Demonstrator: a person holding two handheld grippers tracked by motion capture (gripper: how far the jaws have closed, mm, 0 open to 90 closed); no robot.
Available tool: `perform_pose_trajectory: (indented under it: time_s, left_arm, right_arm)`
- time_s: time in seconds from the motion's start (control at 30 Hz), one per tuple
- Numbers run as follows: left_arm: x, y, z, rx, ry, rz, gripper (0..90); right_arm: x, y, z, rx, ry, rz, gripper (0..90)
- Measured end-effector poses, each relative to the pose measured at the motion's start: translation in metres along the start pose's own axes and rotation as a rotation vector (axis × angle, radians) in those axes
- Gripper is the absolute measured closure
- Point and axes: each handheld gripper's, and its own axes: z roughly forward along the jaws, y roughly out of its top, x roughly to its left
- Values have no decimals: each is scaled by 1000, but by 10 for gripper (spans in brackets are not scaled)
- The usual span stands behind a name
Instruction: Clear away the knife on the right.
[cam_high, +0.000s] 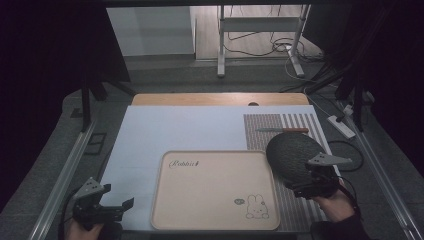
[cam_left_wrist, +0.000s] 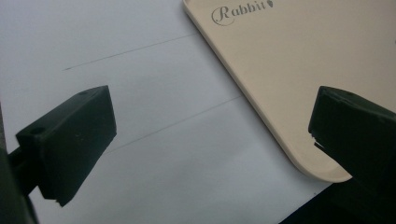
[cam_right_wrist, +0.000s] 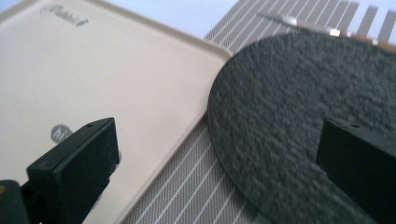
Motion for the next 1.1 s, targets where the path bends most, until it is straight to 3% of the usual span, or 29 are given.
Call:
perform_pose_trajectory:
  time_s: [0.27, 0.53, 1.1]
  left_arm:
    - [0, 0, 0, 1, -1, 4, 12]
    - [-1, 0, 0, 1, -2, 6, 12]
    - [0, 0, 0, 1, -3, 6, 12]
  right_arm:
    - [-3, 7, 6, -7, -8, -12, 0]
    - [-14, 11, 21, 45, 1, 21, 0]
    - [-29, 30, 46, 90, -14, 10, 0]
